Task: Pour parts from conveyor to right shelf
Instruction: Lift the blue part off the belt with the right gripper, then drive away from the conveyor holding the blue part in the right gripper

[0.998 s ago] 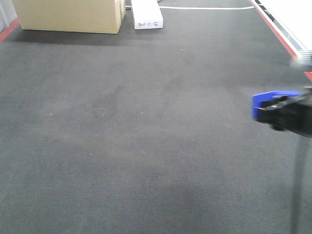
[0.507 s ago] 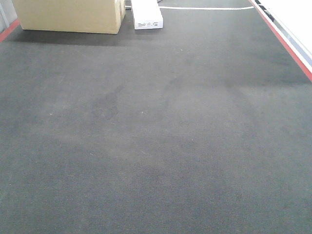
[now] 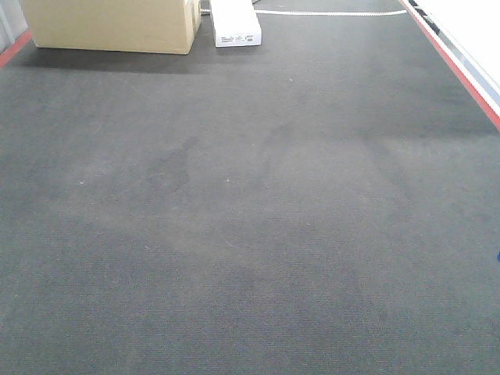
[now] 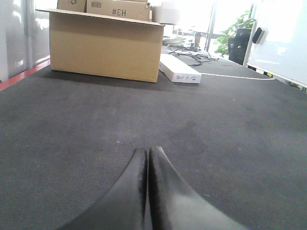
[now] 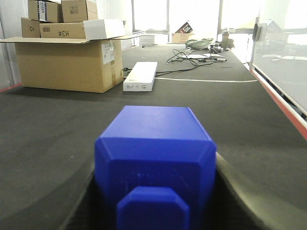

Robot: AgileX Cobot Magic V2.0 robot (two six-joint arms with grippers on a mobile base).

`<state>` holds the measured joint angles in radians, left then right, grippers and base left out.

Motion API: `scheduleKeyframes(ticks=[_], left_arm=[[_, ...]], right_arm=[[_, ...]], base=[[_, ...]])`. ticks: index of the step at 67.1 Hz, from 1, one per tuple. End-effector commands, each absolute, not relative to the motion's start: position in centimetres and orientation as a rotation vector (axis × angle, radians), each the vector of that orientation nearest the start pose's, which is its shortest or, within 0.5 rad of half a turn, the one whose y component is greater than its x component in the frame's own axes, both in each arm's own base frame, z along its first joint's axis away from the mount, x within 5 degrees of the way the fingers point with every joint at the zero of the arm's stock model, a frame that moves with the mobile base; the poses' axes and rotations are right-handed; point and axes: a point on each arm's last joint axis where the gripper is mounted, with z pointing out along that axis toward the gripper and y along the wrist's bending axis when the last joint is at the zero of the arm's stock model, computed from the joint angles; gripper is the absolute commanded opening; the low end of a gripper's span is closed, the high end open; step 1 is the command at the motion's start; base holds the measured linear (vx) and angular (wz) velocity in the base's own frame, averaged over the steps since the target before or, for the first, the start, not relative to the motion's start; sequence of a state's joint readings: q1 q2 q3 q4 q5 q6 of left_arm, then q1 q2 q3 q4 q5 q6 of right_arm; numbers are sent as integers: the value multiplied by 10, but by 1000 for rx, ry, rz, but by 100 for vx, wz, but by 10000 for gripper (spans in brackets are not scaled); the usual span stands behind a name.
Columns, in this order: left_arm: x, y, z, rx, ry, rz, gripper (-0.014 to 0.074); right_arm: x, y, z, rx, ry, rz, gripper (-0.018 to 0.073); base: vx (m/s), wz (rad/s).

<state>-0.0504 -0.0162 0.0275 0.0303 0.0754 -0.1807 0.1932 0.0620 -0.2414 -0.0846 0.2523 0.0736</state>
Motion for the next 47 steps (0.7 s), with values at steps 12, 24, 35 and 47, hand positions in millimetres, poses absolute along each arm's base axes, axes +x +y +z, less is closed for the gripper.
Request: scheduleKeyframes(ticks=[12, 24, 35, 47], left_arm=[[56, -3, 198, -83, 1508, -174, -6], [56, -3, 198, -83, 1508, -174, -6], [56, -3, 198, -83, 1508, -174, -6], [56, -3, 198, -83, 1508, -174, -6]], right_arm=[[46, 8, 282, -122, 1467, 152, -4], [46, 8, 282, -124, 1467, 150, -4], [46, 8, 282, -126, 1467, 148, -4], [46, 8, 282, -126, 1467, 148, -4]], base=[[0, 0], [0, 0], [0, 0], [0, 0]])
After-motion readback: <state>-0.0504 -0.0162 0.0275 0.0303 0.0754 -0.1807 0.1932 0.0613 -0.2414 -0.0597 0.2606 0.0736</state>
